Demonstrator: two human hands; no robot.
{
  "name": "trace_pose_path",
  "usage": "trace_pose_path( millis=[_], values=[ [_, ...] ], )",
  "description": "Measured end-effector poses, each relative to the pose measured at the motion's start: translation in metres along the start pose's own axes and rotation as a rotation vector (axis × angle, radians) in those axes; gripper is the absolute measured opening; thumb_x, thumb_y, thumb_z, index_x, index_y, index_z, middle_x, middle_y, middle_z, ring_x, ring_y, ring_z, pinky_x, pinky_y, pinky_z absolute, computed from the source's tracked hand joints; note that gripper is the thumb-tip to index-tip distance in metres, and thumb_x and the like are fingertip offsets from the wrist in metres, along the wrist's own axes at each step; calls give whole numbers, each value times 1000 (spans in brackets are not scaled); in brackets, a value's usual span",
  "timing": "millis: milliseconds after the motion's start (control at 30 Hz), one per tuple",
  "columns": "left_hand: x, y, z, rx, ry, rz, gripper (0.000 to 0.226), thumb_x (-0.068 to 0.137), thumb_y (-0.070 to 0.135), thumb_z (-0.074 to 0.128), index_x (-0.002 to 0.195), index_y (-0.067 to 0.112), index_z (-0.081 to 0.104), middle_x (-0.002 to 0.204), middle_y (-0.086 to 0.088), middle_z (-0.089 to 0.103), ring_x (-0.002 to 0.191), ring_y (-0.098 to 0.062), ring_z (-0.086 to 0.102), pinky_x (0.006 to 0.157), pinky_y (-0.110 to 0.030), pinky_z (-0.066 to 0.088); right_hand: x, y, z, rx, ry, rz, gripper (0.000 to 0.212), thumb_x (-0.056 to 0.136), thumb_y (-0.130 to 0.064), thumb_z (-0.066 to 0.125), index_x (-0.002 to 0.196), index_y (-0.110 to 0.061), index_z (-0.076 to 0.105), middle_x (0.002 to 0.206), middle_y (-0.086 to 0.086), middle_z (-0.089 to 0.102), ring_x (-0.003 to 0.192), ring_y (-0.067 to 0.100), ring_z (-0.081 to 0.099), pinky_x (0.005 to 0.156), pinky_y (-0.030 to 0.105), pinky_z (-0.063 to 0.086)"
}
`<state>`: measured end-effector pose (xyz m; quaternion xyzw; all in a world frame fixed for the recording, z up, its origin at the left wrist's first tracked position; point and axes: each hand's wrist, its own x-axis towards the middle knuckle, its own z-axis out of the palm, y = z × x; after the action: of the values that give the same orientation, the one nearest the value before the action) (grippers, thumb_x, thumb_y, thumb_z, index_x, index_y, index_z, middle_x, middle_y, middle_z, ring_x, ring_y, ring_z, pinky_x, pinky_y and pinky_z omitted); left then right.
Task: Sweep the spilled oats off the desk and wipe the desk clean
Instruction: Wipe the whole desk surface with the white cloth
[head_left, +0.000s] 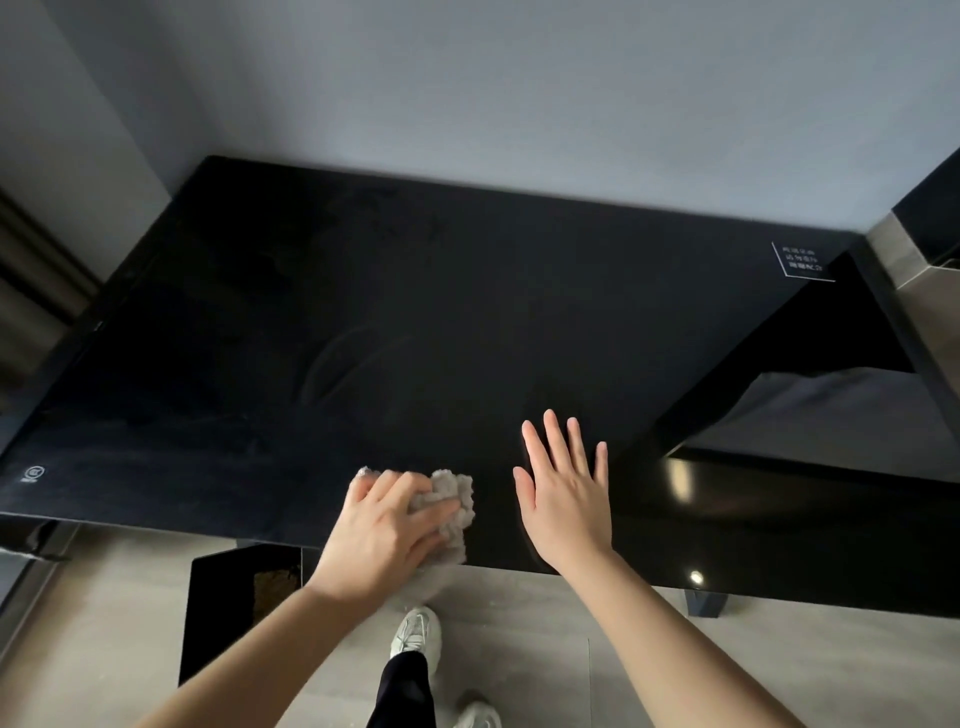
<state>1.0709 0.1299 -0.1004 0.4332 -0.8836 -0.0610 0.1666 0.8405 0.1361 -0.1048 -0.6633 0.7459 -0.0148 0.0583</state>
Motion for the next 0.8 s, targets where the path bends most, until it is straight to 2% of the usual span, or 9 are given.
trace_pose_path(
  millis=[100,167,267,333,367,467,567,667,800],
  values=[
    [-3,-7,0,10,-7,129,29,89,42,50,113,36,66,103,3,58,85,-19,55,76,-37,41,0,-2,1,-1,-8,8,57,98,-46,23,148,-23,37,156,7,32,144,33,28,112,60,26],
    [21,-18,-2,39,-35,104,31,90,43,44,114,39,64,104,2,57,86,-20,54,73,-37,43,5,-7,3,2,-22,10,55,99,-42,34,150,-24,33,159,8,26,146,36,22,112,63,20],
    [57,-17,0,77,-28,-149,41,90,47,33,116,40,64,106,4,54,90,-20,54,77,-38,44,24,-18,1,19,-46,-10,58,100,-42,35,154,-27,19,163,7,11,149,36,5,116,61,6],
    [54,-6,5,26,41,-291,39,90,48,37,112,37,67,106,6,55,91,-19,52,83,-39,40,34,-23,0,37,-32,-21,57,101,-42,34,154,-30,16,163,5,8,149,34,1,116,61,3],
    [46,0,7,-1,60,-301,36,90,49,41,111,36,68,106,6,55,91,-19,50,85,-39,37,37,-25,-1,45,-22,-20,56,101,-42,34,154,-30,17,163,5,9,149,34,2,115,62,3],
    [24,-3,9,-12,36,-152,36,87,54,46,110,35,68,105,6,55,91,-18,52,84,-38,36,39,-27,1,52,-3,-2,55,100,-41,39,152,-30,24,162,6,16,149,36,7,114,64,7],
    [55,-31,5,100,-28,27,41,89,56,39,106,32,67,103,2,57,87,-20,56,76,-39,43,44,-27,-3,66,20,-1,51,98,-37,47,147,-28,36,159,7,26,147,36,16,112,65,12],
    [84,-49,7,234,12,200,33,91,50,43,94,24,64,94,2,57,83,-20,54,80,-40,38,55,-26,-5,87,73,-10,44,95,-31,53,138,-26,48,153,8,37,144,35,27,112,65,16],
    [76,-51,13,161,49,189,31,92,46,44,93,24,65,95,0,59,76,-21,54,69,-38,41,66,-28,-1,86,79,11,45,93,-30,56,138,-27,48,152,8,38,143,35,29,111,64,20]
  ],
)
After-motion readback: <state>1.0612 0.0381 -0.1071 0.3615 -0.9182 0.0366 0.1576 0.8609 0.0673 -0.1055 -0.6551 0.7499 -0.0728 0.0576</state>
